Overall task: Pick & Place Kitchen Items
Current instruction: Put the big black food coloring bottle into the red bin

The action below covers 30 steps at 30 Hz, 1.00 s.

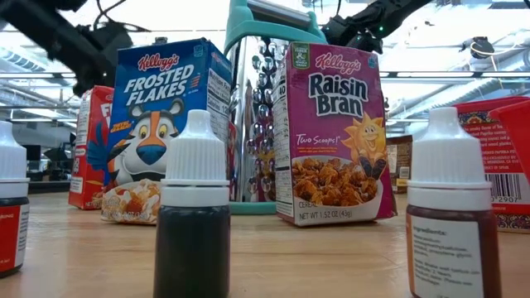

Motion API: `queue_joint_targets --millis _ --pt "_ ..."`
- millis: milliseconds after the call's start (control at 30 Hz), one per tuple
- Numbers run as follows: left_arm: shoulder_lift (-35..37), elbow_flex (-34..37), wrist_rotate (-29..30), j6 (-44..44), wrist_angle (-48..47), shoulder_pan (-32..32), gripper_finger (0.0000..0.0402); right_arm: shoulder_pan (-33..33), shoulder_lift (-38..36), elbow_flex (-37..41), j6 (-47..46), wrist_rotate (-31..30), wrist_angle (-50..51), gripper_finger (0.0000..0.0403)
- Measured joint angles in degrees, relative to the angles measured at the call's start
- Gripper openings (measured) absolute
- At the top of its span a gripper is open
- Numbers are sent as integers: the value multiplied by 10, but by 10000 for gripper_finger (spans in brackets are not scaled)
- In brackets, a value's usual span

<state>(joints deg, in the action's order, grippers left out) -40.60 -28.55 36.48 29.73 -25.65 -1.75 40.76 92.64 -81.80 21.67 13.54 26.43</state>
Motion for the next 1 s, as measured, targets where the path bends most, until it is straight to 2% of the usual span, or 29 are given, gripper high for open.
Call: queue_joint_targets --millis 200,500,700,900,1000 --pt "0 -25 36 -11 -57 -1 186 -9 -1 0 0 0 0 171" --pt "-4 26 28 21 -73 31 186 -16 -1 0 0 -1 0 171" --pt "-4 67 23 21 -23 41 186 -15 -1 0 1 -2 0 171" --pt "-6 110 -18 -22 82 50 186 -15 -1 0 2 -2 0 171" --pt "-13 128 -19 -34 118 55 186 -15 -1 0 2 -2 0 171"
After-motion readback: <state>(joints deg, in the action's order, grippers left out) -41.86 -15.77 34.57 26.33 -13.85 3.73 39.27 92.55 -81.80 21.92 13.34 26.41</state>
